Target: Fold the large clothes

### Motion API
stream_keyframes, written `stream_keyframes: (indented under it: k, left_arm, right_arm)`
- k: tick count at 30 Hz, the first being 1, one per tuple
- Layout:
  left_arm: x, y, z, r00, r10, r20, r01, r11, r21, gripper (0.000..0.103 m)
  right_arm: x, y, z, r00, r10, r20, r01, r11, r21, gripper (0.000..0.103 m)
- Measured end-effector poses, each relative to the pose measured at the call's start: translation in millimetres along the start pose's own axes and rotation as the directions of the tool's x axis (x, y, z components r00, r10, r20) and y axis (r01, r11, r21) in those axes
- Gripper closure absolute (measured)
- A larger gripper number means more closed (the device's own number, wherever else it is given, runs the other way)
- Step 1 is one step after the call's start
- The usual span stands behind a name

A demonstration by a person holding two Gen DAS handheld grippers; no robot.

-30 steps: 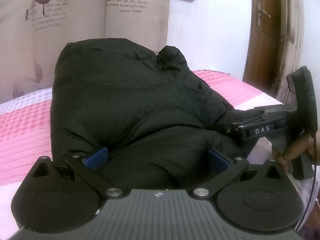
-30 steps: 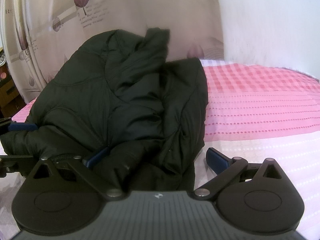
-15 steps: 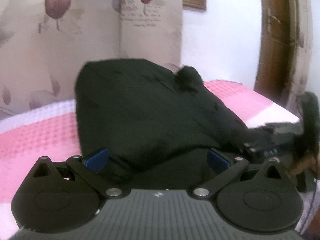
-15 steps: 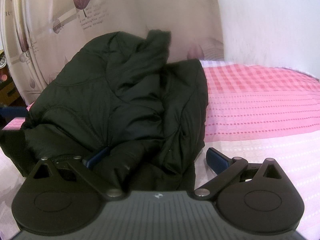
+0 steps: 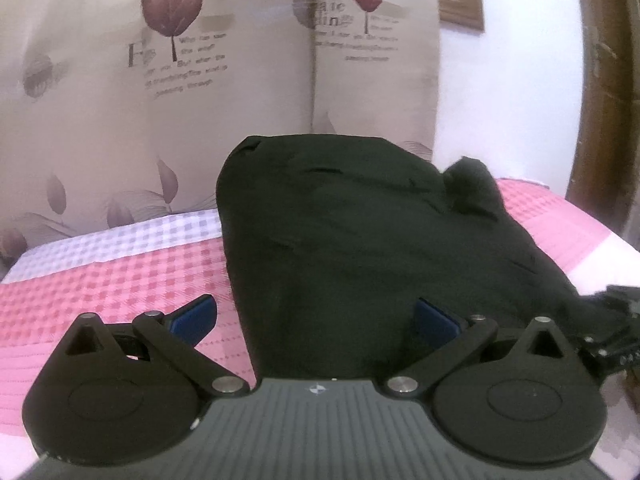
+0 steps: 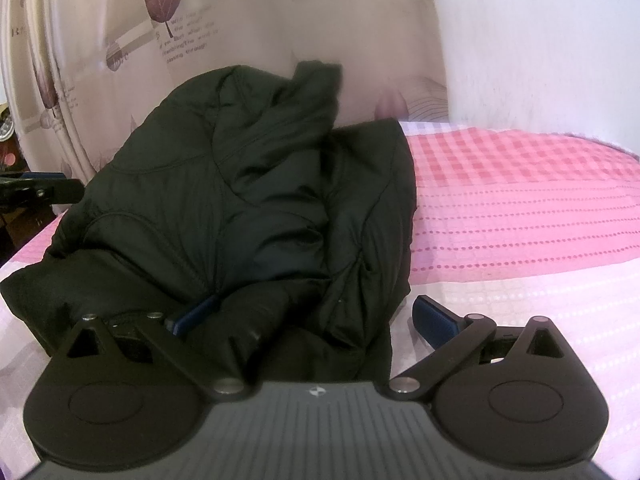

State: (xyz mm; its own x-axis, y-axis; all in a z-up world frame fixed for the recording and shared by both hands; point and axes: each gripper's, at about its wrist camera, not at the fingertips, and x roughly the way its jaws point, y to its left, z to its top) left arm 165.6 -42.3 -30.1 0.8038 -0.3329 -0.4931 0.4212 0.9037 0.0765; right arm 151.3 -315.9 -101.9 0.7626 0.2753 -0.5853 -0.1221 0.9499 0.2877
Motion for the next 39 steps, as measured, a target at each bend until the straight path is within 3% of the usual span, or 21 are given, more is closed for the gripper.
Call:
stream_keyframes:
  k: [5,14,17,20,23,26,33,36,37,39]
  left_arm:
    - [11,7,4,1.0,0.011,0.0,-0.011,1.0,-0.01,0.0]
    - [33,35,3,1.0,-0.023,-0.017,0.021,0.988,-0.152,0.0]
    - [37,38,5,1.0,-0.019,-0.018,0.016,0.988,-0.152,0.0]
    - [40,45,7,0.998,-0.053,-0.018,0.049,0.985,-0.163,0.0]
    - [47,63,4,0.988,-0.151,-0.022,0.142,0.966,-0.217,0.0]
    - [57,83,-5,0.968,-0.249,-0.011,0.235,0.926,-0.295,0.0]
    - [79,118,-29,0.91,-0.413,0.024,0.377,0.804,-0.46,0.0]
    - [96,126,-39,0.862,-0.506,0.029,0.433,0.706,-0.56,0.0]
    - [103,126,-41,0.836,-0.549,0.029,0.457,0.665,-0.591,0.0]
    - [112,118,-43,0.782,-0.622,0.022,0.505,0.613,-0.607,0.0]
  right_arm:
    - [0,-3,0,1.0,0.018,-0.004,-0.018,1.0,0.02,0.0]
    - [-4,-11,5,0.998,0.061,0.01,-0.061,0.998,0.032,0.0]
    - [-5,-11,12,0.997,0.073,0.013,-0.073,0.997,0.01,0.0]
    - [-5,-16,24,0.995,0.099,0.021,-0.099,0.995,0.002,0.0]
    - [-7,-31,34,0.989,0.142,0.051,-0.145,0.987,0.072,0.0]
    - [1,-50,44,0.982,0.181,0.046,-0.186,0.97,0.153,0.0]
    - [41,-63,64,0.957,0.286,-0.039,-0.276,0.946,0.171,0.0]
    - [58,-65,65,0.942,0.328,-0.067,-0.311,0.932,0.189,0.0]
    - [64,-65,64,0.932,0.355,-0.075,-0.332,0.918,0.217,0.0]
    - [72,-68,60,0.91,0.403,-0.091,-0.367,0.89,0.271,0.0]
